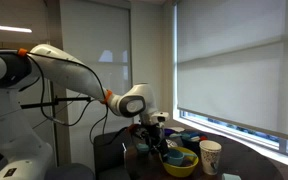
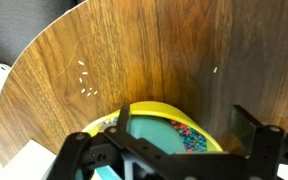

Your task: Move the scoop from the blue bowl to the cup

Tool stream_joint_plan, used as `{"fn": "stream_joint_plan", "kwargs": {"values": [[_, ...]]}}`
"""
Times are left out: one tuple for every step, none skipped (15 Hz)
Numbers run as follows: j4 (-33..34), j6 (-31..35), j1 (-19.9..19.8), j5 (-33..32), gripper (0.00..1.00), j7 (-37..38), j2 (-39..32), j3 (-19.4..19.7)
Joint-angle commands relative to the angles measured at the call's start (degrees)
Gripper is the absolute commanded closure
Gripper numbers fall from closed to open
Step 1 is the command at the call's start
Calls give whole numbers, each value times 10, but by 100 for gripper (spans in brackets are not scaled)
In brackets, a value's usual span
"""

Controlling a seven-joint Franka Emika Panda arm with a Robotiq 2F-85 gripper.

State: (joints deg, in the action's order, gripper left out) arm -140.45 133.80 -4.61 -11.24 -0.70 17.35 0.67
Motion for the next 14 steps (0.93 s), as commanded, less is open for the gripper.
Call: {"fn": "stream_joint_plan", "kwargs": {"values": [[1,-2,3,-1,0,1,0,3],[1,-2,3,-1,0,1,0,3],[-2,-1,4,1,0,0,7,3],[-6,-8,5,3,0,-4,22,3],[-6,-18,5,5,0,1,34,3],[-8,-22,5,10,0,2,53,5],[-8,-27,6,15,0,0,65,6],[-8,-27,4,11,0,2,83,5],[-8,-17,0,3,0,11,97,2],[-10,24,-8,-24,0,17,112,-4],[-1,41,-8,-27,0,12,116,-3],[12,72,-9,-26,0,15,108,-1],[24,104,-16,-32,0,17,99,-1],[35,149,-15,-26,0,11,83,5]]}}
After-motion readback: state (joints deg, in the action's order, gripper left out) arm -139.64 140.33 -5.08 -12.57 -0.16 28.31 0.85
